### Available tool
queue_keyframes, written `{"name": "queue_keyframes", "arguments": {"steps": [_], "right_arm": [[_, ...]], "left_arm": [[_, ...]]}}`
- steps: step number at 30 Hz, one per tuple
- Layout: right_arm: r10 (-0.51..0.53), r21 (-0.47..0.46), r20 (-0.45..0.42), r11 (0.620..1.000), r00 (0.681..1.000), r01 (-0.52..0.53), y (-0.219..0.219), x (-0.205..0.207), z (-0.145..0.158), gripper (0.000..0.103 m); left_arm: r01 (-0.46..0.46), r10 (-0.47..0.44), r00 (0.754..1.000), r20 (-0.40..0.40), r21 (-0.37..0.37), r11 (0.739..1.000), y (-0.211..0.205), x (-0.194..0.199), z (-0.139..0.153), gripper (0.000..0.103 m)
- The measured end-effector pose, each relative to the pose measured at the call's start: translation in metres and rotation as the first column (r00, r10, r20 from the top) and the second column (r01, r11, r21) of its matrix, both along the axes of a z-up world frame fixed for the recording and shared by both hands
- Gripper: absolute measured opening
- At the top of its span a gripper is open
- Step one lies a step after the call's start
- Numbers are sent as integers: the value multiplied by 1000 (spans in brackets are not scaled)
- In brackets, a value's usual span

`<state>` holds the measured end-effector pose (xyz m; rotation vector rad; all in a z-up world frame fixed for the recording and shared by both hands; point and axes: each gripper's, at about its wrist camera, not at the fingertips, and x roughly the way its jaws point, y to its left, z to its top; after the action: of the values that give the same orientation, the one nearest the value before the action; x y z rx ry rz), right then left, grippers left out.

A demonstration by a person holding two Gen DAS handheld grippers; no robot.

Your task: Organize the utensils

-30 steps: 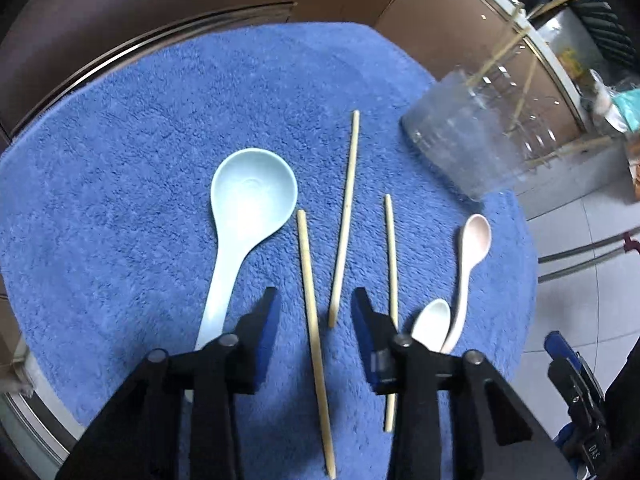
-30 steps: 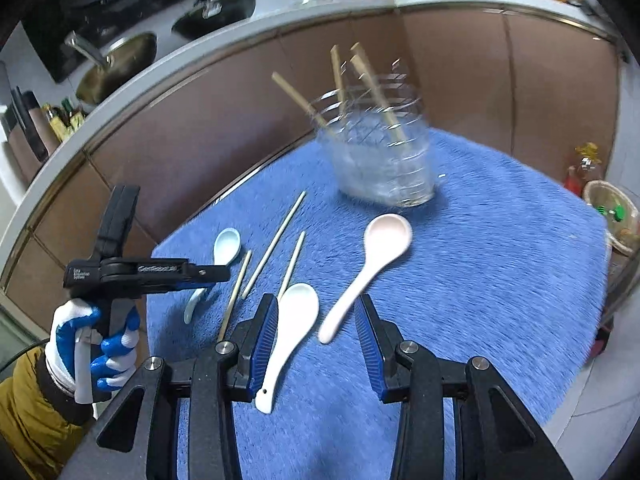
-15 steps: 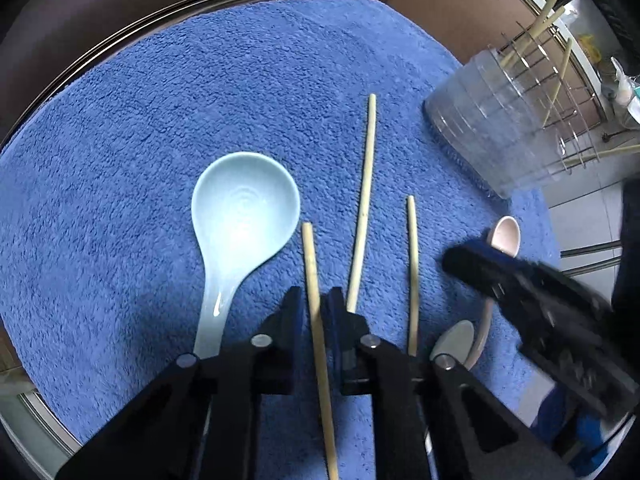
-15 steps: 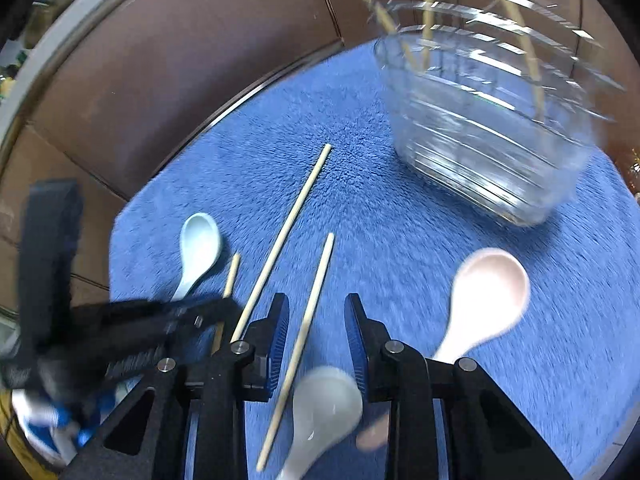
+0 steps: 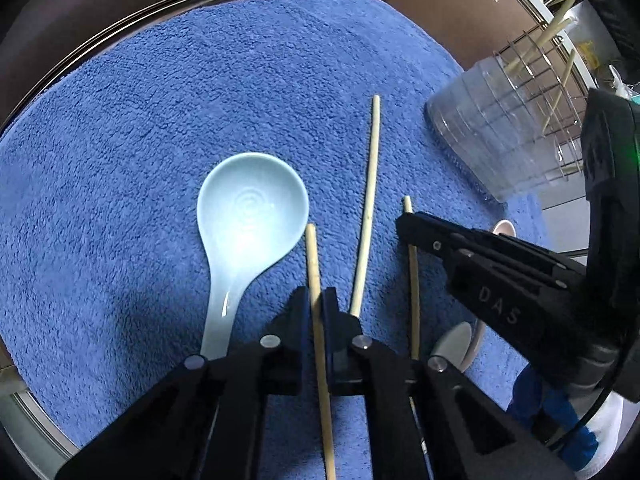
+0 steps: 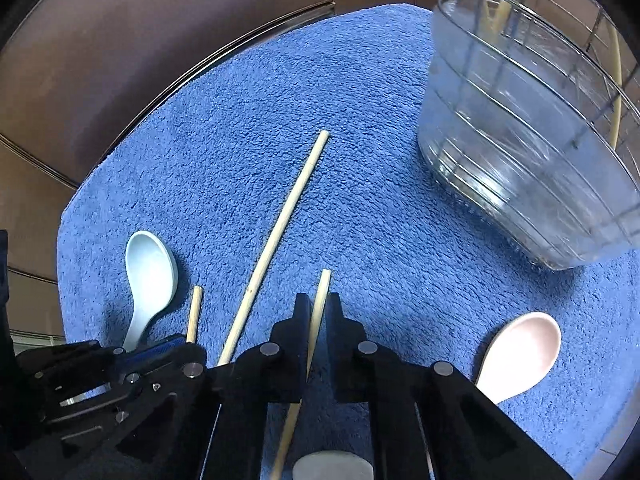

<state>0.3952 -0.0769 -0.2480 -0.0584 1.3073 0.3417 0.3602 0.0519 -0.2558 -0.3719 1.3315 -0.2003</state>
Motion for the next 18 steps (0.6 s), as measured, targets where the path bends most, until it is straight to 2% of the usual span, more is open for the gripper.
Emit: {"name": "queue_keyframes", "arguments": {"steps": [5, 7, 9, 13, 18], "right_arm": [[-33, 85, 7, 996, 999, 32, -4, -3, 7, 6], [-42, 120, 29, 992, 999, 38, -9, -8, 17, 6], [-51, 167, 50, 985, 997, 42, -17, -17, 30, 6], [-53, 239, 125, 971, 991, 22, -30, -44, 58, 6], [-62, 310, 242, 951, 968, -17, -44, -81, 94, 6]], "left_arm": [[-19, 20, 999, 45, -14, 1000, 15, -18, 7, 5], [-25, 25, 997, 72, -11, 1000, 19, -25, 13, 5], [-30, 34, 994, 107, -38, 999, 25, -34, 22, 5], [-35, 49, 976, 212, -68, 997, 35, -55, 47, 5], [-44, 61, 943, 328, -59, 997, 40, -87, 79, 5]]}}
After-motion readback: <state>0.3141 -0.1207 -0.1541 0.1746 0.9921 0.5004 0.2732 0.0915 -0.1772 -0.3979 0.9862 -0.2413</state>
